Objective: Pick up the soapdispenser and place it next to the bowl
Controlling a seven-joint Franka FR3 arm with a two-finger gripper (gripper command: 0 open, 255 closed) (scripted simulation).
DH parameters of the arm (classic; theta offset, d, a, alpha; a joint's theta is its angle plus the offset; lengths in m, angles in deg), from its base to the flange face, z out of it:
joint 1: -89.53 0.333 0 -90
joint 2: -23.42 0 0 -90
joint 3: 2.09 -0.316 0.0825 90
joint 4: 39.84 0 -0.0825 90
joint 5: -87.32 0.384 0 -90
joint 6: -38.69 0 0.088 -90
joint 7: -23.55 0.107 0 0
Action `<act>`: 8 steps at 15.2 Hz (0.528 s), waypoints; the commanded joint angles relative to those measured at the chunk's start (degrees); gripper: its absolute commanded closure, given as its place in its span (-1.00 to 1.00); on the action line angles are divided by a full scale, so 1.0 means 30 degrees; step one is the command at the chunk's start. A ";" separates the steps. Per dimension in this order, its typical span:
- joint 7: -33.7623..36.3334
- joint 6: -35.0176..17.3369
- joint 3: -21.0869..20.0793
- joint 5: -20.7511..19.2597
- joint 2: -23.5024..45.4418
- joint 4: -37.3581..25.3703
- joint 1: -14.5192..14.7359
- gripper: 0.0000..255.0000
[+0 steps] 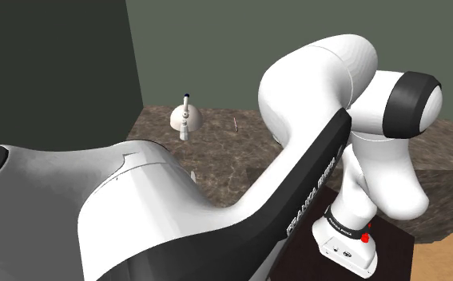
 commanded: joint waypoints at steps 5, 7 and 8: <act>-0.0125 0.2608 -0.0003 -0.0052 0.0293 -0.2962 0.0500 -1.00; -0.0125 0.2606 -0.0003 -0.0051 0.0291 -0.2959 0.0499 -1.00; -0.0125 0.2607 -0.0003 -0.0051 0.0293 -0.2961 0.0500 -1.00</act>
